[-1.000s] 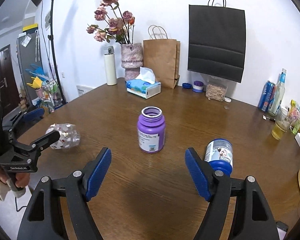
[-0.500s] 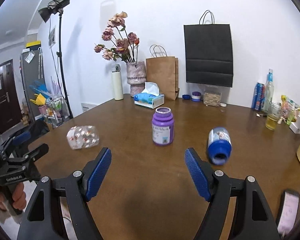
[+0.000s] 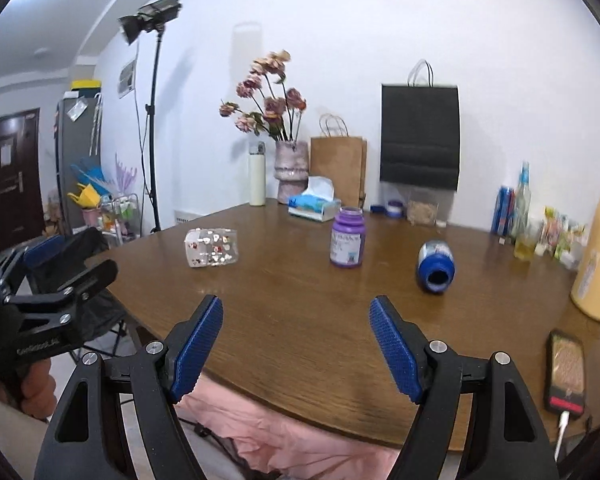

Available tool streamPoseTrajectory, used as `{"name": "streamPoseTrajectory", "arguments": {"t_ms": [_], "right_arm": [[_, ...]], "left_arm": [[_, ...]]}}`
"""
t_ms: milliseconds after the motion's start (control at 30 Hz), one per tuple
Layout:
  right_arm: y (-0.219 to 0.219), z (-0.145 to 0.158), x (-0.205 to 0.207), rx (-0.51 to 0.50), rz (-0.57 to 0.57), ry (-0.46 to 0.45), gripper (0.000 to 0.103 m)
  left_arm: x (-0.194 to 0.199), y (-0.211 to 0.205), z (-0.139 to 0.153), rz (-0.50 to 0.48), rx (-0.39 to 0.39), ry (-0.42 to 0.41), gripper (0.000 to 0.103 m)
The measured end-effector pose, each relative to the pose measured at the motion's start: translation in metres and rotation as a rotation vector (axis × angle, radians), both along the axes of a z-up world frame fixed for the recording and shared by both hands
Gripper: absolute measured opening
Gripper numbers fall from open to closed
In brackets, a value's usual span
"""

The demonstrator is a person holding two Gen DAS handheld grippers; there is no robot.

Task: Flip cup upright

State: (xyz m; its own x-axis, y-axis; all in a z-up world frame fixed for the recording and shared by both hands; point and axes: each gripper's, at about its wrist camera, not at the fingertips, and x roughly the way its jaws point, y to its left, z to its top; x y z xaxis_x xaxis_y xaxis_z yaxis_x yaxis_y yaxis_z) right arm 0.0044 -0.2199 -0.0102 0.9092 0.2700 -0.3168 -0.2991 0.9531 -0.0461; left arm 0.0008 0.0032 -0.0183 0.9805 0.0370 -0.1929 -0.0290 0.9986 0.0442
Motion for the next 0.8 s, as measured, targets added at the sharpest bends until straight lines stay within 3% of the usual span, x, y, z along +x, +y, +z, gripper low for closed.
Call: {"name": "streamPoseTrajectory", "arguments": {"t_ms": [800], "right_arm": [[0.0016,-0.0018,0.0033,0.017,0.014,0.018,0.081]], "left_arm": [[-0.0046,-0.0030,0.0007,0.006,0.009,-0.024,0.103]]}}
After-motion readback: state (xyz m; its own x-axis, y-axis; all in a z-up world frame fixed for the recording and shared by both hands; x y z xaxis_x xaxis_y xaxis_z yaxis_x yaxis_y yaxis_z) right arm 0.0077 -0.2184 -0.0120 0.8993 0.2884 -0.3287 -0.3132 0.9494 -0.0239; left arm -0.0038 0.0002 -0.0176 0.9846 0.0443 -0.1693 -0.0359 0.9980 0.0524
